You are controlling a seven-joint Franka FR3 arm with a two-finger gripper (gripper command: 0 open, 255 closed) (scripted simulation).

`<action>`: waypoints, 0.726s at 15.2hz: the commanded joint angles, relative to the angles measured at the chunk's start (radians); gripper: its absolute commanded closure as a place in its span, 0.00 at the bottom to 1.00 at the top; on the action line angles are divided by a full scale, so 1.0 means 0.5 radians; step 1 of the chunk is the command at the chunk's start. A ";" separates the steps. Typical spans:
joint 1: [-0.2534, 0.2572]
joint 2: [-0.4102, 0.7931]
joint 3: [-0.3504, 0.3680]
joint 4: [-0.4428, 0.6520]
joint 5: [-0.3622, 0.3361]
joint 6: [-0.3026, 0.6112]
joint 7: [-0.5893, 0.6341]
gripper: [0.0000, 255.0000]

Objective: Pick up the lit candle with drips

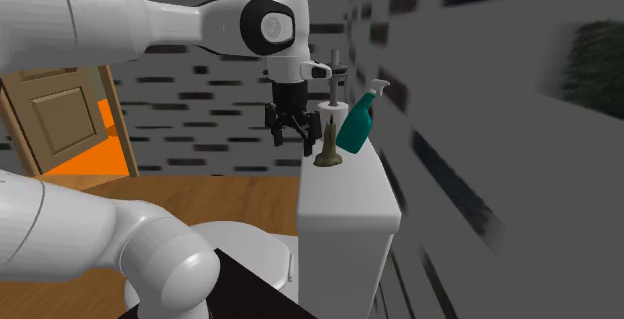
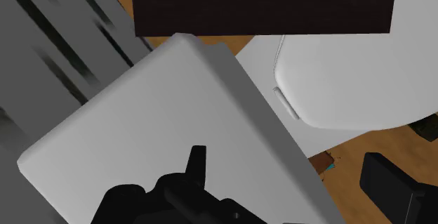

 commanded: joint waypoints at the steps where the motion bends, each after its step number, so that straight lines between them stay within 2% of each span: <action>1: 0.000 0.000 0.000 0.000 0.000 0.000 0.000 0.00; 11: 0.030 0.559 0.006 0.441 0.059 0.440 0.061 0.00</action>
